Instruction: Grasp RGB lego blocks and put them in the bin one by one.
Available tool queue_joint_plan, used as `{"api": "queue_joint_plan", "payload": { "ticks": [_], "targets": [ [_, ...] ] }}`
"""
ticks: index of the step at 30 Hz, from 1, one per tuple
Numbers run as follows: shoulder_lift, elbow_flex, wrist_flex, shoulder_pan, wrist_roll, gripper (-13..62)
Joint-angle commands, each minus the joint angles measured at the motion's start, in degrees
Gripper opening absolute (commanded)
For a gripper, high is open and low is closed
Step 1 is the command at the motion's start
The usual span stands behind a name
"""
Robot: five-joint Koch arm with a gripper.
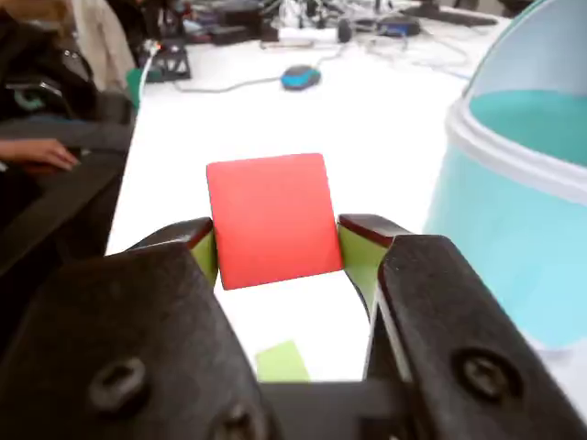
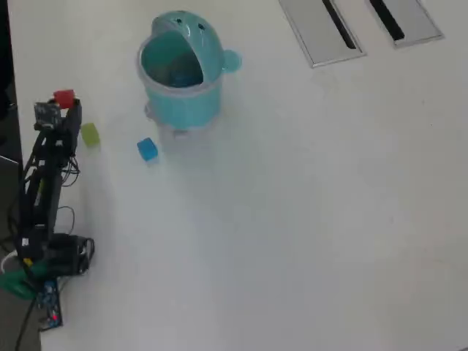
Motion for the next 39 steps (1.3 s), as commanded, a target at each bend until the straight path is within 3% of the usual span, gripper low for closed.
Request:
{"api": "queue_joint_plan", "payload": {
  "ticks": [1,10,16,23,25,30,33,35,39],
  "targets": [
    [-1.23,-9.23,-4.83,1.23,0.62,1.5],
    [-13.18,-19.34,-8.00,5.80,1.49,1.6],
    [-36.30,-54.14,2.46,11.69,1.49,1.7],
    [-53.70,-78.57,9.23,16.52,3.78,1.8],
    [-66.45,-104.15,20.39,20.30,5.19,1.8],
    [-68.12,-106.52,21.36,25.14,5.36,3.2],
    [-68.20,-106.79,22.59,26.02,5.27,7.2],
    [-68.12,-107.23,24.70,26.81,4.66,16.2],
    [-67.76,-107.84,25.66,26.46,4.57,19.2]
  ]
}}
